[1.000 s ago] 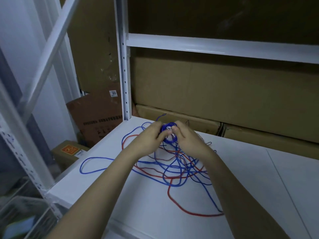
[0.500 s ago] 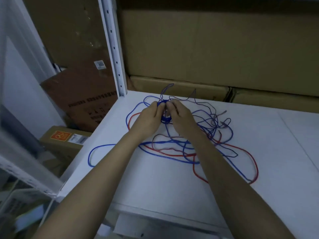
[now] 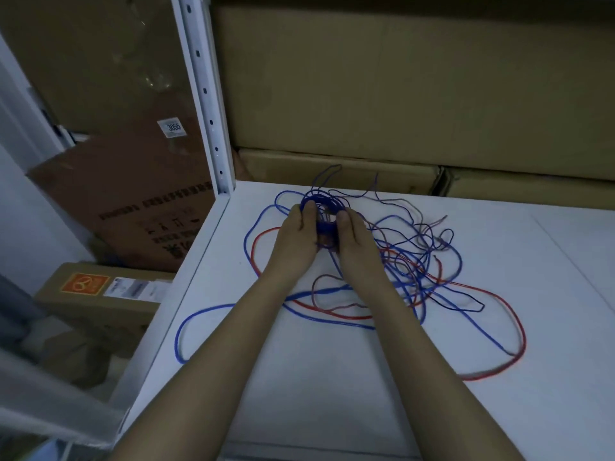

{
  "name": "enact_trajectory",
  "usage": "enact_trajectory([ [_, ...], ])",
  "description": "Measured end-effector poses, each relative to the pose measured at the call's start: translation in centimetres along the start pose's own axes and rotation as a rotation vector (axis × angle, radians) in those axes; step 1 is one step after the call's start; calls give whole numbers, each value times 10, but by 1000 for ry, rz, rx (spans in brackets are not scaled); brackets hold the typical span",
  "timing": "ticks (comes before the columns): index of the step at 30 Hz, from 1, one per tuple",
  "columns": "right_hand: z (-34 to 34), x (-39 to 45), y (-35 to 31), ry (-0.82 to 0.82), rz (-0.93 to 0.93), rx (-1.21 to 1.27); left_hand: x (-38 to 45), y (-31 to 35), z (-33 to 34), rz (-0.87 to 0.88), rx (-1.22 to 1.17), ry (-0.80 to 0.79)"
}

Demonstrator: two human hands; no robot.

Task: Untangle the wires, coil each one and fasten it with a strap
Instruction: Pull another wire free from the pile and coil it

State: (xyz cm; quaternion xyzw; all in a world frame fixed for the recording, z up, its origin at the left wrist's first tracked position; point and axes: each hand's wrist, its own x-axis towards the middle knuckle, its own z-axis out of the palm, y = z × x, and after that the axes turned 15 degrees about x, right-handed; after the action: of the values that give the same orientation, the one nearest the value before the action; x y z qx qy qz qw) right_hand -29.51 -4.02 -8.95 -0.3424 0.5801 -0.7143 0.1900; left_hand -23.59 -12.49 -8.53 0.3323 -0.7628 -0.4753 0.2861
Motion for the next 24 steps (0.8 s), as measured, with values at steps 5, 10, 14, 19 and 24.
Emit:
enact_trajectory([
  [5, -17, 7, -16, -91, -5, -54, 6, 0, -14, 3, -23, -18],
  [10, -26, 9, -29, -71, 17, -96, 5, 5, -26, 40, 8, -28],
  [14, -17, 6, -33, -34, 118, 105, -3, 11, -26, 169, 118, 17],
  [19, -10, 3, -38, -107, -48, -52, -17, 26, -25, 251, 241, -3],
  [24, -32, 7, -45, -68, -247, -170, -25, 37, -30, 265, 340, -73],
])
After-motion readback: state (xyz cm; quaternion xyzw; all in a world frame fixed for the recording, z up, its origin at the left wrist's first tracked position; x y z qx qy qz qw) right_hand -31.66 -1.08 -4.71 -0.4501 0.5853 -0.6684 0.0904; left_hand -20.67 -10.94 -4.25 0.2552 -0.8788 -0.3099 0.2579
